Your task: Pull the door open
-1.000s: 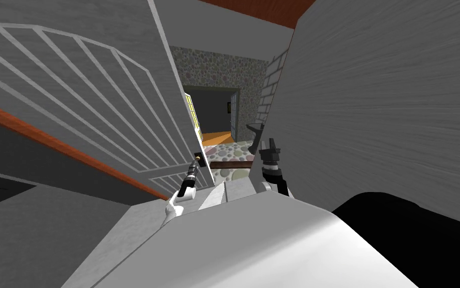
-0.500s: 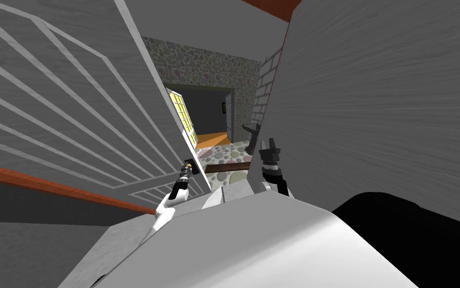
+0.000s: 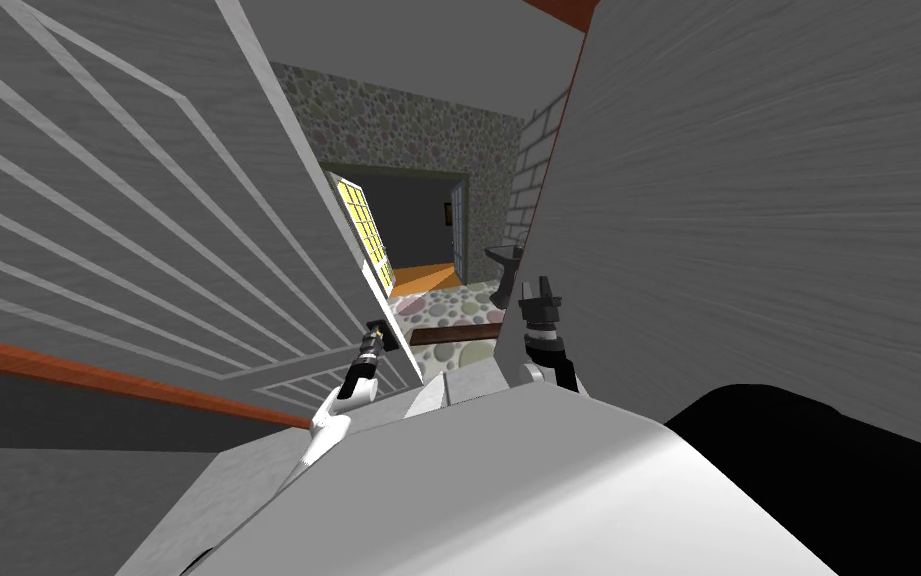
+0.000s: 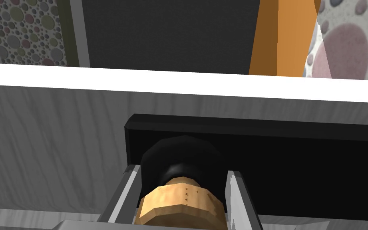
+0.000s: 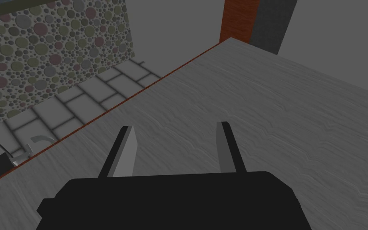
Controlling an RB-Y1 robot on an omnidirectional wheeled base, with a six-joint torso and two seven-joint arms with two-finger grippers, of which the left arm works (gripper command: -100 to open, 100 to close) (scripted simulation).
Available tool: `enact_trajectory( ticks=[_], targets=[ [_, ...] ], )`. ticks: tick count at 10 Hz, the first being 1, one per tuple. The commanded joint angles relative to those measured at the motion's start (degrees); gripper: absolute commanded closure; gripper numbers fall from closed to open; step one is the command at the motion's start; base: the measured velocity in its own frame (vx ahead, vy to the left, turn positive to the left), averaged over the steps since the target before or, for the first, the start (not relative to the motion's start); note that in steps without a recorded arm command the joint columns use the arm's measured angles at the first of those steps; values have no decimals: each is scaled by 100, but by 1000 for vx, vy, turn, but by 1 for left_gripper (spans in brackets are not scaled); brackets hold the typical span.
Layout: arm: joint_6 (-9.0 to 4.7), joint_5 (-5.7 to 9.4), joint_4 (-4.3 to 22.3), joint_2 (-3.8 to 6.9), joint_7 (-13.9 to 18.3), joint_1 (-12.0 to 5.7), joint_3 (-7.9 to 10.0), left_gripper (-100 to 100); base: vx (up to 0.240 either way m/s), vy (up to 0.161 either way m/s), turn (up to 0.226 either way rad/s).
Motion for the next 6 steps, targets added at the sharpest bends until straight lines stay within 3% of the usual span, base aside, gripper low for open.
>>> enact_trajectory(
  ticks=[1, 2, 3, 6],
  targets=[
    [0, 4, 0, -2, 6, 5, 3, 100, -9, -1, 3],
    [0, 4, 0, -2, 6, 5, 3, 100, 0, 0, 0],
    [-32, 6, -30, 78, 81, 49, -86, 100, -108, 30, -134],
    [-91, 17, -88, 207, 211, 114, -217, 100, -182, 94, -120]
  ],
)
